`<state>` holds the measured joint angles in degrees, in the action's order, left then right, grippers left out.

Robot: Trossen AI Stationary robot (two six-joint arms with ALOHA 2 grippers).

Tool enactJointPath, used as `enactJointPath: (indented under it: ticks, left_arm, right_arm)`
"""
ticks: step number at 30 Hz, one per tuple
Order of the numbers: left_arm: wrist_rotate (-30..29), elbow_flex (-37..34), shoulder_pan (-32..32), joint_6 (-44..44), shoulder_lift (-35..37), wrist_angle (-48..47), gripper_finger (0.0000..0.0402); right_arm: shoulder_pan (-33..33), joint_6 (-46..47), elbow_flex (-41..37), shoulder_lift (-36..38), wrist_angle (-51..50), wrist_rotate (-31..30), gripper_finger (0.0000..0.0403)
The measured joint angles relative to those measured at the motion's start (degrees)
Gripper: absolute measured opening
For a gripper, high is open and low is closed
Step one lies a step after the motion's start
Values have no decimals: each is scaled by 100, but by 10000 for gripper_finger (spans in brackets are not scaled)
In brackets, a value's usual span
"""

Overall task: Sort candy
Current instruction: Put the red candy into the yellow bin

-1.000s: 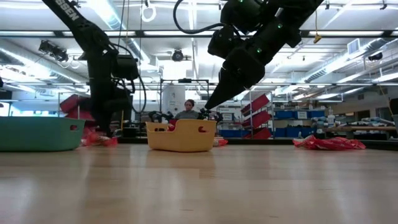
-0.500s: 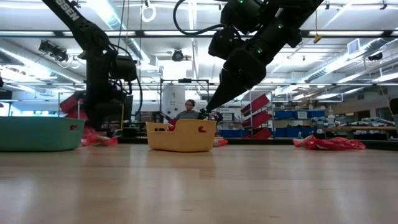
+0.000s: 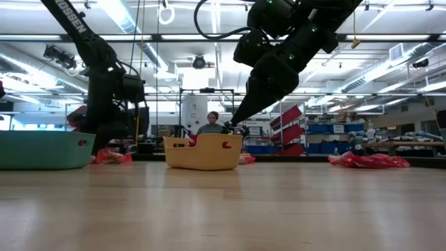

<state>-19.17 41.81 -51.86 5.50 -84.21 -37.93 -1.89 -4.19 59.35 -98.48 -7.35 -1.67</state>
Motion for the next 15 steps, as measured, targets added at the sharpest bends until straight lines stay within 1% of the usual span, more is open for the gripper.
enactJointPath:
  ticks: [4, 11, 15]
  left_arm:
    - [-104, -3, 50, 105, -60, 70, 163]
    - [66, -3, 59, 94, -60, 89, 163]
    - [492, -10, 98, 78, -60, 96, 163]
  right_arm:
    - [0, 1, 0, 0, 0, 0, 0]
    - [6, -4, 0, 0, -4, 2, 0]
    - [7, -5, 0, 0, -7, 4, 1]
